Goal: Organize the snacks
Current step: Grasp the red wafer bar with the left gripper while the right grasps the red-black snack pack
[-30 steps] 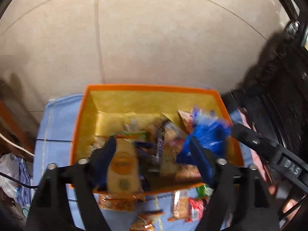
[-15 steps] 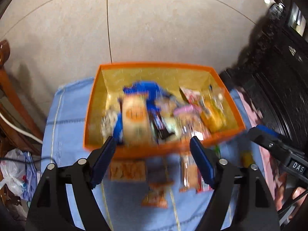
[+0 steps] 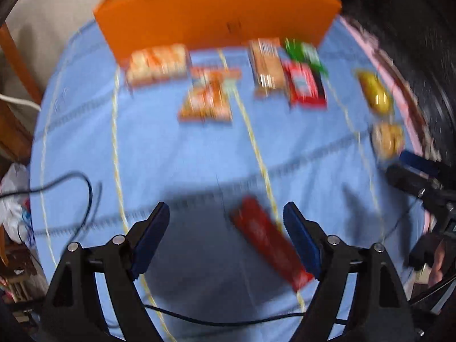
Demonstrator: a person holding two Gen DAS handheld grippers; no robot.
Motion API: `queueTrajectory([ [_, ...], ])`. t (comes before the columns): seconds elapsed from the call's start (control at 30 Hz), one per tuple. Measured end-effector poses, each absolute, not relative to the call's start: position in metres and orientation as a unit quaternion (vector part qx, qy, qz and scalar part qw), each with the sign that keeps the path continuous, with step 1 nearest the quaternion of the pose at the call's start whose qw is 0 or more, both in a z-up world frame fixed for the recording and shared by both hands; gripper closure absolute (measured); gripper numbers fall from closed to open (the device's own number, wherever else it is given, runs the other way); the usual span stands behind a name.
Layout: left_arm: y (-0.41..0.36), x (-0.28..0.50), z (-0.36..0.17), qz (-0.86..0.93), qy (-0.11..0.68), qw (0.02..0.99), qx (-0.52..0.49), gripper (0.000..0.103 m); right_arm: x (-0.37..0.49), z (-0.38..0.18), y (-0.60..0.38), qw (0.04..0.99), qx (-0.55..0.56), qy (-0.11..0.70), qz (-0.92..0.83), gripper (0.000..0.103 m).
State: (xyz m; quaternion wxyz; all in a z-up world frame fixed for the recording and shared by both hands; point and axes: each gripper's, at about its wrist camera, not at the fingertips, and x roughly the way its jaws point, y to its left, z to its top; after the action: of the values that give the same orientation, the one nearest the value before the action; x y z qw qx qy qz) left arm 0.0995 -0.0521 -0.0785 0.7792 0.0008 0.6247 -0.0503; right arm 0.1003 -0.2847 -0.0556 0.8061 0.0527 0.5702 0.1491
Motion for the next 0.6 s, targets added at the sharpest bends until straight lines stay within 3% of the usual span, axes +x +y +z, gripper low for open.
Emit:
queueTrajectory([
  [0.37, -0.082, 0.075, -0.123, -0.039, 0.685, 0.727, -0.043, 0.024, 0.076, -0.058, -0.296, 0.804, 0.053, 0.575, 0.139, 0.021],
  [0.4, -0.084, 0.073, -0.125, -0.03, 0.682, 0.73, -0.036, 0.029, 0.076, -0.058, -0.297, 0.804, 0.051, 0.576, 0.136, 0.021],
  [0.47, -0.086, 0.07, -0.122, -0.018, 0.667, 0.745, -0.015, 0.05, 0.075, -0.059, -0.3, 0.804, 0.046, 0.578, 0.132, 0.017],
  [0.5, -0.084, 0.069, -0.119, -0.016, 0.661, 0.75, -0.014, 0.073, 0.076, -0.058, -0.302, 0.806, 0.043, 0.576, 0.128, 0.012],
  [0.53, -0.08, 0.069, -0.118, -0.015, 0.661, 0.75, -0.019, 0.08, 0.077, -0.058, -0.303, 0.808, 0.042, 0.574, 0.126, 0.011],
  [0.6, -0.066, 0.07, -0.115, -0.007, 0.66, 0.751, -0.024, 0.08, 0.081, -0.056, -0.306, 0.809, 0.045, 0.572, 0.127, 0.011],
])
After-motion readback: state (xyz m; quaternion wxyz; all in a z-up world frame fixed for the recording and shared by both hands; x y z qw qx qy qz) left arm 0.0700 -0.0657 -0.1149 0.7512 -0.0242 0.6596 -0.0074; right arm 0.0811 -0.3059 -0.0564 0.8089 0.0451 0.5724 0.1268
